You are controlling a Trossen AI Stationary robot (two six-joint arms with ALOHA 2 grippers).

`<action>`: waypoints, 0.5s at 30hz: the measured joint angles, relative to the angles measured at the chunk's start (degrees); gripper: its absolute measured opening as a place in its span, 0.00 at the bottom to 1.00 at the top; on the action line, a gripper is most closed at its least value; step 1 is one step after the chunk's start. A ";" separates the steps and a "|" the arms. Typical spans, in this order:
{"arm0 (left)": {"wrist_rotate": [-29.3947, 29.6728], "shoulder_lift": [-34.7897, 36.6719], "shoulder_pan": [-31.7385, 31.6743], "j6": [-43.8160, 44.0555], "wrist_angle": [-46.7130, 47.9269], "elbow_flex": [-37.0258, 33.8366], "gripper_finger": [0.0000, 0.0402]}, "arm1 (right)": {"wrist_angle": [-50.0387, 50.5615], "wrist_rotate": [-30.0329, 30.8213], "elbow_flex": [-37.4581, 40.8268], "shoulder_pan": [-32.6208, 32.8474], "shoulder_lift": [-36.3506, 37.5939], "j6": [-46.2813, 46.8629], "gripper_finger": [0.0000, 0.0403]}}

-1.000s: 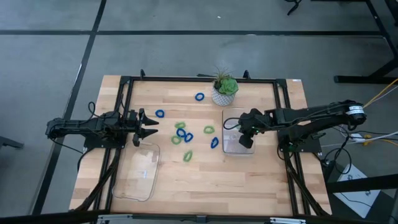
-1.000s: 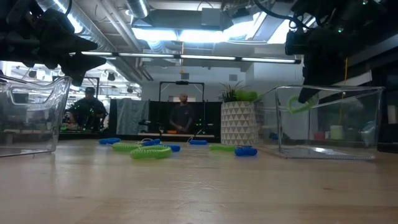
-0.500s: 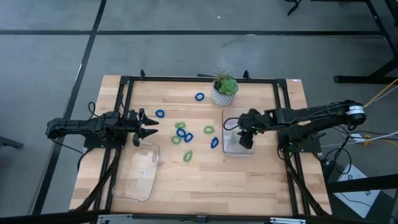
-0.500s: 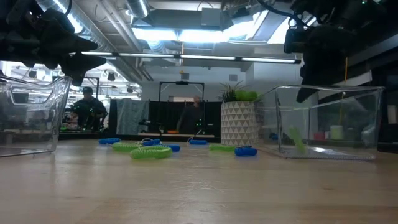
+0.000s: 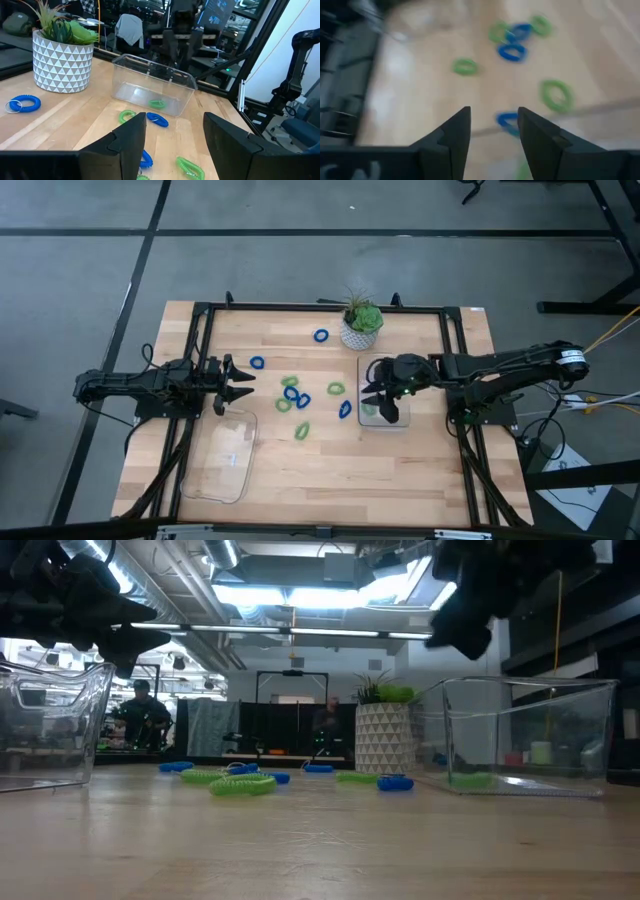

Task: Sort spring keychains
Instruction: Put the green spring keychain into the top transparent bin

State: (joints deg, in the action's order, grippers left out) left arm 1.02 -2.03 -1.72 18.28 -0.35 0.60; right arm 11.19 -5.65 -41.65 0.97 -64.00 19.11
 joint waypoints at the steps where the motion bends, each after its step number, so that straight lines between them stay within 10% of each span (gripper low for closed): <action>1: 0.01 -0.01 -0.02 -0.01 -0.01 0.00 0.48 | -1.34 -1.50 -0.04 0.00 0.00 -0.04 0.39; 15: -0.01 -0.01 -0.02 0.01 -0.01 0.00 0.48 | 0.46 -2.99 -10.33 0.02 -2.50 -7.99 0.37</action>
State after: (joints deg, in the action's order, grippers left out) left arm 1.02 -2.04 -1.74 18.28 -0.36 0.60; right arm 11.66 -8.64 -51.98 0.99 -66.50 11.13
